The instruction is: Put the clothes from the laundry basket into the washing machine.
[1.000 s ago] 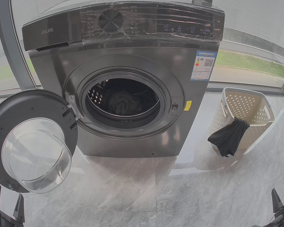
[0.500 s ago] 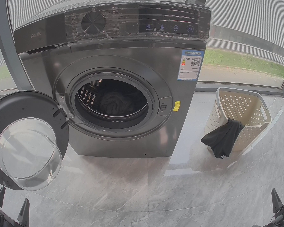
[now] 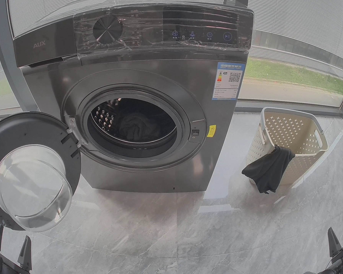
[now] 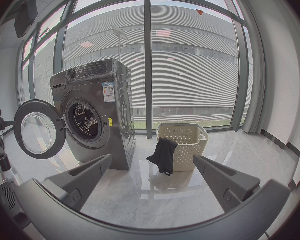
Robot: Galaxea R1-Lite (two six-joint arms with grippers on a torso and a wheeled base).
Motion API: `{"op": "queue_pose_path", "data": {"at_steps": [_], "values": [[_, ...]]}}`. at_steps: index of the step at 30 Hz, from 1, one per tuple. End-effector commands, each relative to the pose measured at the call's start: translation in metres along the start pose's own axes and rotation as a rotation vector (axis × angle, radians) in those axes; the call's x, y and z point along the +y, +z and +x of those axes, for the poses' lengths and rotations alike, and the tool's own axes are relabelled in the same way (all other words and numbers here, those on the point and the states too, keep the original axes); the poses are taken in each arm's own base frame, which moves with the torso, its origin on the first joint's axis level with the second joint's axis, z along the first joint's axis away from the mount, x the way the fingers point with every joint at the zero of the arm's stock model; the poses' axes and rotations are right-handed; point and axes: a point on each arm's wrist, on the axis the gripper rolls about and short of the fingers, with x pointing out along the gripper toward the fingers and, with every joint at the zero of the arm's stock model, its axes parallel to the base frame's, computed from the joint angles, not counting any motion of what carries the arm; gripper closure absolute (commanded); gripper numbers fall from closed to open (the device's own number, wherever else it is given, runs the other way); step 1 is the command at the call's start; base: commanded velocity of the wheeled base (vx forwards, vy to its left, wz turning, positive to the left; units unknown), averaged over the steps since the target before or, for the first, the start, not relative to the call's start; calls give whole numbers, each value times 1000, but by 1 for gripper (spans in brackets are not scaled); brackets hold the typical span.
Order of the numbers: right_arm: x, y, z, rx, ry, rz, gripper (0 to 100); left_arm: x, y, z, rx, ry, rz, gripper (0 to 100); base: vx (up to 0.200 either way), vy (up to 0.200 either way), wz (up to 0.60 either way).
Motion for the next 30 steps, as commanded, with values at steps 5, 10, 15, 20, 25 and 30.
{"op": "queue_pose_path", "data": {"at_steps": [5,10,15,20,25,30], "values": [[0,-5,0,3,0,0,0,3,-2,-1,-12,139,66,0,0,-40,0],[0,-5,0,3,0,0,0,0,-2,-1,-7,-10,25,0,0,0,0],[0,-5,0,3,0,0,0,0,-3,-1,4,-23,47,0,0,0,0],[0,-5,0,3,0,0,0,1,-4,0,0,23,19,0,0,0,0],[0,-5,0,3,0,0,0,-1,-8,0,40,-87,75,0,0,0,0],[0,-5,0,3,0,0,0,-1,-8,0,40,-68,69,0,0,0,0]]}}
